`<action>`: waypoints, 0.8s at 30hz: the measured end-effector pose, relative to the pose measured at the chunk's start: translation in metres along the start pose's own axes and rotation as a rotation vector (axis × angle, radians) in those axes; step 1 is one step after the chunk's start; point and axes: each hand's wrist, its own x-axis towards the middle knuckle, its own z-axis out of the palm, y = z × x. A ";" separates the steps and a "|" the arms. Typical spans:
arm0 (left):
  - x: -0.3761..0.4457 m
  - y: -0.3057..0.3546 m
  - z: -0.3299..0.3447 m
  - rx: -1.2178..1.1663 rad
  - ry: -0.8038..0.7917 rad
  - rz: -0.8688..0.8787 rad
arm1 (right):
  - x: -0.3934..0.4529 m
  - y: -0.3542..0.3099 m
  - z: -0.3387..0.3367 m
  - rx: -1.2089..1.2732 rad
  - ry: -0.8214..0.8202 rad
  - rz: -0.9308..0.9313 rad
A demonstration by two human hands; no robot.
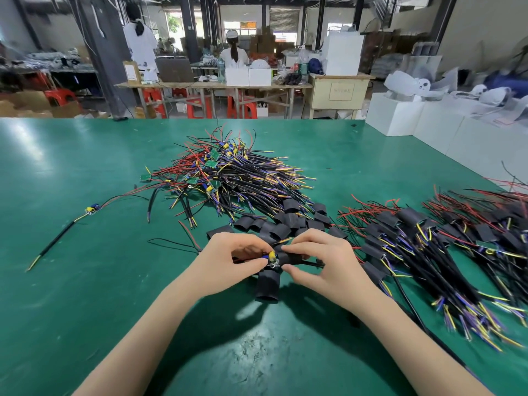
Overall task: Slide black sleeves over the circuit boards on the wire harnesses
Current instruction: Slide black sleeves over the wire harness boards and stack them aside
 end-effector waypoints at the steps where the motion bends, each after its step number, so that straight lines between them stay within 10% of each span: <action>1: 0.000 0.000 0.001 -0.017 0.003 0.001 | 0.000 0.000 0.000 0.000 0.010 -0.002; 24: -0.002 0.001 0.005 0.069 0.027 0.062 | 0.000 0.000 0.002 0.045 -0.074 0.124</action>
